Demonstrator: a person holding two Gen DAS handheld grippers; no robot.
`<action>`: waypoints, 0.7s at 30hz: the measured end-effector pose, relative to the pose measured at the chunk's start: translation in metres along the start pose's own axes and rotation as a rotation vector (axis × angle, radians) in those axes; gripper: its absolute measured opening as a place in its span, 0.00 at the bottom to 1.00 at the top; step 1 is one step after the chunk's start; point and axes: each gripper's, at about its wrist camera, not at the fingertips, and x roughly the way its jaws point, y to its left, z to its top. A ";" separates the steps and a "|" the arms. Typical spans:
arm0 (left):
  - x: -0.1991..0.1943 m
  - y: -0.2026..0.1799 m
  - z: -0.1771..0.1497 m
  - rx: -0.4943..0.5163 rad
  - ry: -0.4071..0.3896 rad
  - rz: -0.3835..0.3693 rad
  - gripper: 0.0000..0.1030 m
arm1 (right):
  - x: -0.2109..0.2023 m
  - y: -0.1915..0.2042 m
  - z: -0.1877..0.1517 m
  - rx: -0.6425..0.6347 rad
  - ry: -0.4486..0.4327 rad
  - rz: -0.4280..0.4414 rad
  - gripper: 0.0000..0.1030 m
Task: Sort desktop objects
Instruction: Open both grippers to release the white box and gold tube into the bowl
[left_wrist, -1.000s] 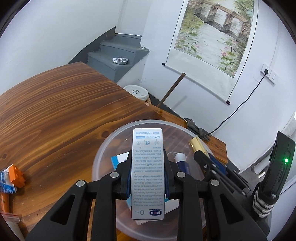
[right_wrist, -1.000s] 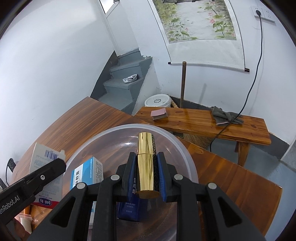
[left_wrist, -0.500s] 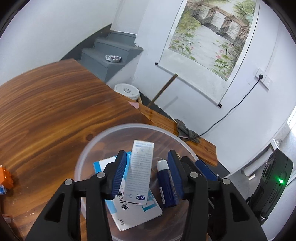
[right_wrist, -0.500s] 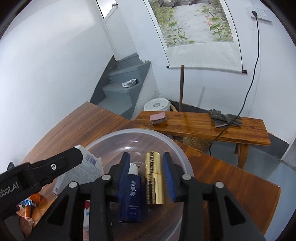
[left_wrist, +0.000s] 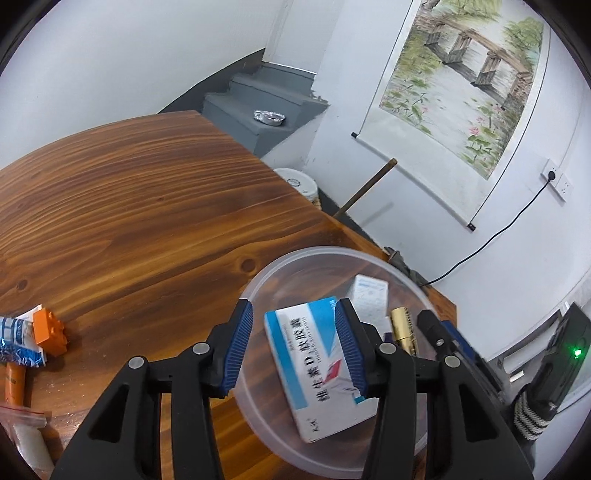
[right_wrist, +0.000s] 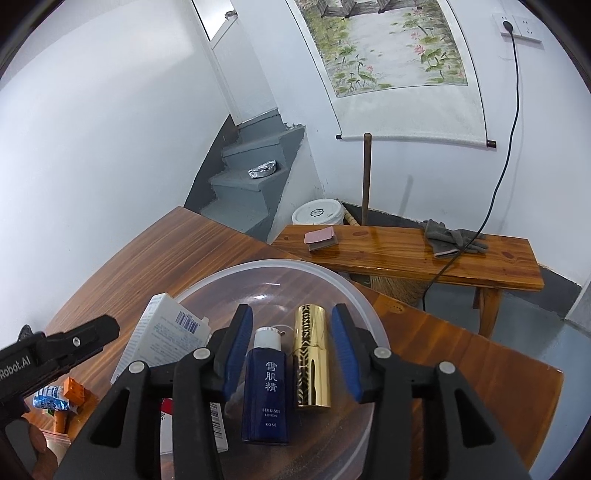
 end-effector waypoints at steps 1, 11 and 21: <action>0.001 -0.001 -0.001 0.004 0.000 0.016 0.49 | -0.001 0.000 0.000 -0.001 -0.001 0.001 0.47; 0.011 -0.033 -0.020 0.133 0.058 -0.053 0.49 | -0.010 -0.013 0.004 0.073 -0.062 -0.039 0.52; 0.007 -0.037 -0.015 0.125 0.049 -0.065 0.49 | -0.014 -0.019 0.006 0.103 -0.088 -0.070 0.52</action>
